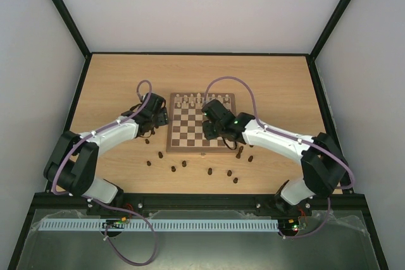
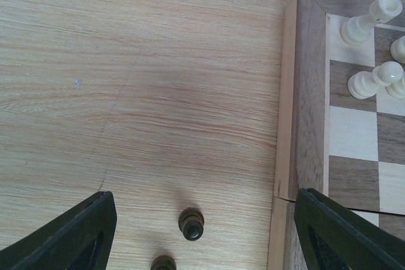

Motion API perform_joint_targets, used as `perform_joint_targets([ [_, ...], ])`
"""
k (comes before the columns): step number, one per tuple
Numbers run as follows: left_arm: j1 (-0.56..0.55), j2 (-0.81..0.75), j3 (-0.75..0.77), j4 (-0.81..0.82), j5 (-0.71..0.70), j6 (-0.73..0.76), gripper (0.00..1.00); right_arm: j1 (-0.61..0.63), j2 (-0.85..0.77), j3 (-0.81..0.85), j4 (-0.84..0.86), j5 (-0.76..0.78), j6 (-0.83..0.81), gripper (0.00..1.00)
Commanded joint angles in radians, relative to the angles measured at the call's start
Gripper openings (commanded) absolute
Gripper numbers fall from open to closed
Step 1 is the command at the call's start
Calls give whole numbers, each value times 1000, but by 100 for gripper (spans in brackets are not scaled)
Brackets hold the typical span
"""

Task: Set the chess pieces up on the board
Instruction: Pick up the chess piece at the center of the board.

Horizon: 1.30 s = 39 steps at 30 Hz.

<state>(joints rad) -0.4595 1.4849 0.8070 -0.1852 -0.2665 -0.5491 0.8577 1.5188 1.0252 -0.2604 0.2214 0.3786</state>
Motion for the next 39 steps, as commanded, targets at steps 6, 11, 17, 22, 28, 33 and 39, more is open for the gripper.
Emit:
perform_joint_targets([
  [6, 4, 6, 2, -34, -16, -21, 70, 6, -129, -91, -13, 85, 43, 30],
  [11, 4, 33, -1, -30, -16, -23, 65, 5, -167, -111, 1, 96, 42, 30],
  [17, 4, 97, 11, -25, -5, -21, 57, 6, -183, -129, 9, 108, 40, 30],
  [22, 4, 125, 9, -22, -4, -22, 50, 6, -182, -132, 9, 108, 39, 29],
  [28, 4, 149, 15, -19, -2, -16, 35, 6, -191, -136, 7, 115, 39, 29],
  [33, 4, 158, 17, -19, -5, -15, 27, 5, -195, -138, 8, 119, 39, 29],
  [39, 4, 166, 19, -15, 1, -12, 10, 5, -193, -140, 9, 122, 40, 29],
])
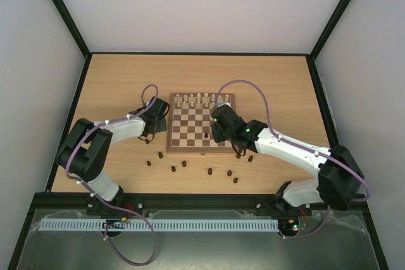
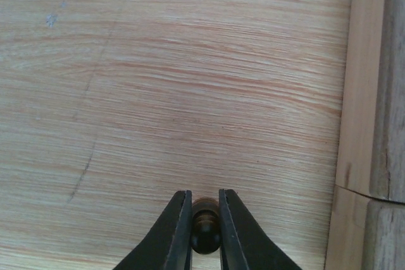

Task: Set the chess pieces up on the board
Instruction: Pick up the chess piece at the center of the board, then place the chess piece on the chessboard.

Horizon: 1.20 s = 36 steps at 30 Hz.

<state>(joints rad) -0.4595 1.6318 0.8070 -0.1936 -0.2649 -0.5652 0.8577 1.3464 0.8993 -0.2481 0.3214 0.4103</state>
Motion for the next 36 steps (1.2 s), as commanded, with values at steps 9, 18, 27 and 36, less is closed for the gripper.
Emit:
perform_joint_targets([
  [9, -2, -30, 43, -32, -19, 25, 2, 6, -30, -18, -4, 43, 10, 29],
  [18, -165, -130, 119, -86, -1, 46, 2, 2, -40, -13, -22, 93, 13, 29],
  [27, -354, -40, 203, -119, 83, 94, 2, -19, -75, -20, -42, 126, 19, 29],
  [36, -403, 45, 233, -104, 161, 117, 2, -42, -80, -23, -45, 118, 21, 29],
])
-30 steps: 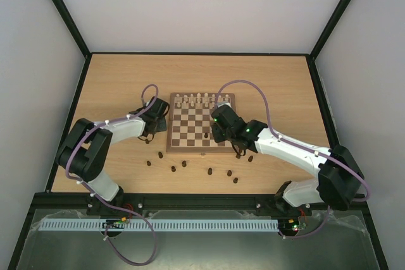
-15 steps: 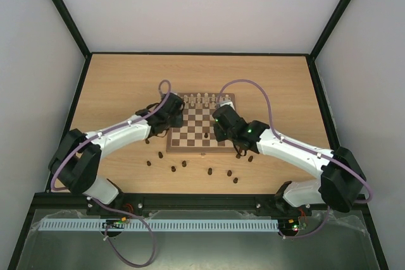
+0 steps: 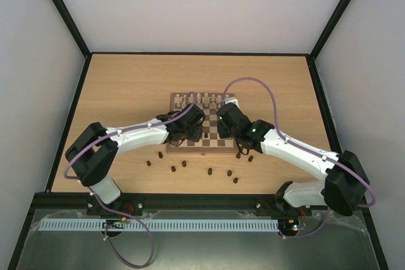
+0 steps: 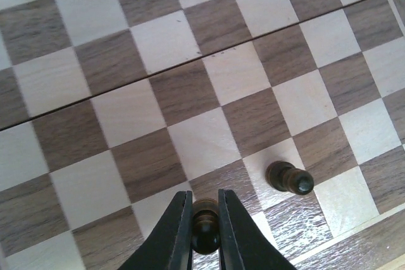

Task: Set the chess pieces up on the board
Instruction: Place the chess piece on the chessboard.

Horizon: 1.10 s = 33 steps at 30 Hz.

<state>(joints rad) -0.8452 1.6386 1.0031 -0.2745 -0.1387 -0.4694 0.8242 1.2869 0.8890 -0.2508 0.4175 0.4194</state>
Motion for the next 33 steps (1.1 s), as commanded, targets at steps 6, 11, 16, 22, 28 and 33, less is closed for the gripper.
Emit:
perform_joint_targets([
  [6, -29, 80, 52, -11, 63, 23, 2, -13, -23, -15, -41, 11, 10, 29],
  [11, -35, 91, 57, -12, 54, 21, 2, -15, -23, -15, -38, 1, 10, 29],
  [16, -35, 94, 59, -13, 39, 21, 2, -16, -21, -16, -36, -3, 10, 29],
  [22, -36, 93, 57, -8, 23, 20, 3, -17, -23, -16, -36, -7, 10, 29],
  [28, -36, 93, 57, -2, -14, 18, 3, -17, -23, -17, -33, -9, 10, 29],
  [33, -35, 104, 60, 3, -29, 22, 2, -17, -24, -18, -33, -15, 10, 29],
])
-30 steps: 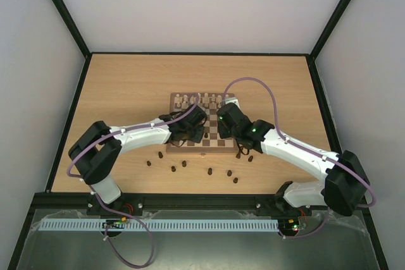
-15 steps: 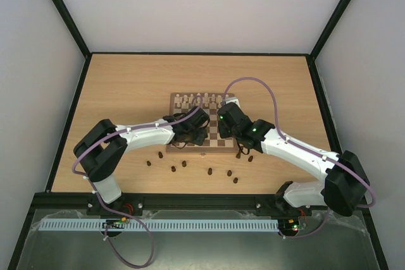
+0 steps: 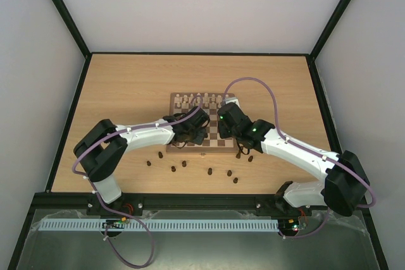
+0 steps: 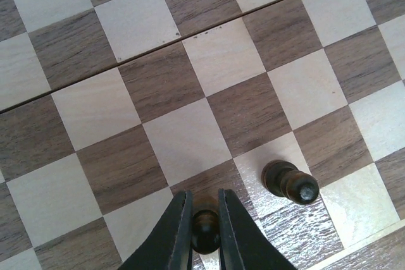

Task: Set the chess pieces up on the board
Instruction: Place the chess piece on the chessboard.

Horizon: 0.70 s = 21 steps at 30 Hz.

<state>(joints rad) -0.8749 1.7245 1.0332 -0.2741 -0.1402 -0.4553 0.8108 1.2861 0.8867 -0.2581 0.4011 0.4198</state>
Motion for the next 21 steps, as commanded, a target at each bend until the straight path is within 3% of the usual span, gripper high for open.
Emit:
perform_joint_targets([
  [1, -6, 20, 31, 3, -25, 8, 2, -4, -24, -15, -25, 2, 9, 29],
  [21, -15, 17, 34, 12, -3, 18, 14, -3, -19, -15, -23, -6, 8, 29],
])
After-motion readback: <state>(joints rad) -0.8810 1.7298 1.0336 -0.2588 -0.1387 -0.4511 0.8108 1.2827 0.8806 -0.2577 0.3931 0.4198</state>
